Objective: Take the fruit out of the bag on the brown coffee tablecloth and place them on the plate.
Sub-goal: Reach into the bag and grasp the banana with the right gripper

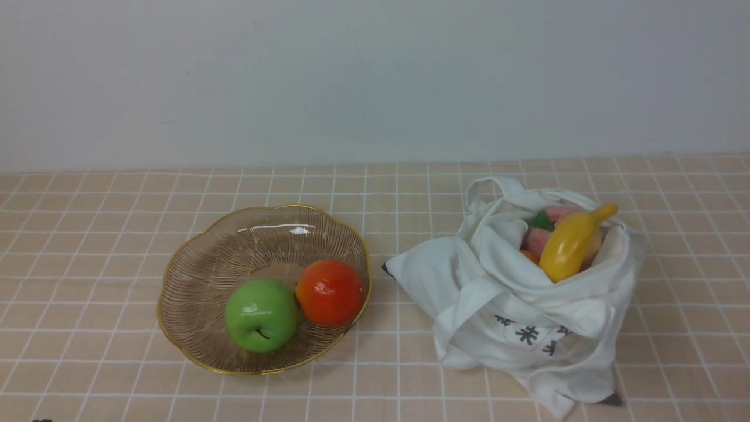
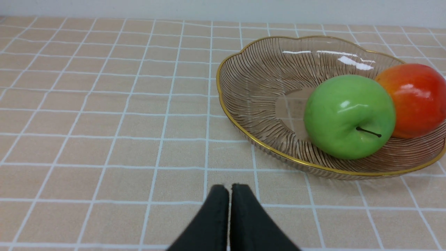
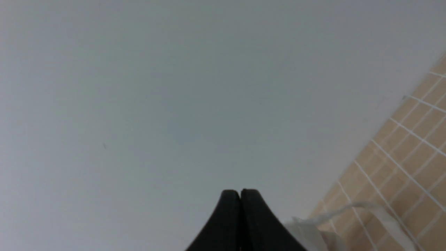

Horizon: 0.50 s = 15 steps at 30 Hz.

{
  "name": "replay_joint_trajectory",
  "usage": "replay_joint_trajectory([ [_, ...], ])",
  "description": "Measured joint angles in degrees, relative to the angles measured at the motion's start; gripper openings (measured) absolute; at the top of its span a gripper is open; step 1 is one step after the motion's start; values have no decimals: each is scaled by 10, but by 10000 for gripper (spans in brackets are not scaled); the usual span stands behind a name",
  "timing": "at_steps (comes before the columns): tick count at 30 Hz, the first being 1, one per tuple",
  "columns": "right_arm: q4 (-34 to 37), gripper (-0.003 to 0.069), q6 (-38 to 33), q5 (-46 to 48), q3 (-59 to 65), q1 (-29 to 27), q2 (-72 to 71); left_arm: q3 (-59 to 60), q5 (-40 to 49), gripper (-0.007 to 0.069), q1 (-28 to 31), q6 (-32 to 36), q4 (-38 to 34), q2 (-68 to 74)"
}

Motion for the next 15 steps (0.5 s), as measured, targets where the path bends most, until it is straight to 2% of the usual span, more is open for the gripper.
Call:
replay_joint_trajectory([
  [3, 25, -13, 12, -21, -15, 1, 0, 0, 0, -8, 0, 0, 0, 0],
  [7, -17, -13, -31, 27, -121, 12, 23, 0, 0, -8, 0, 0, 0, 0],
  [10, -85, -13, -89, 163, -246, 13, 121, 0, 0, -8, 0, 0, 0, 0],
  [11, -89, -13, -92, 173, -254, 13, 129, 0, 0, -8, 0, 0, 0, 0],
  [12, -117, -13, -126, 275, -326, 13, 214, 0, 0, -8, 0, 0, 0, 0],
  [15, -133, -13, -179, 394, -413, 13, 340, 0, 0, -8, 0, 0, 0, 0],
])
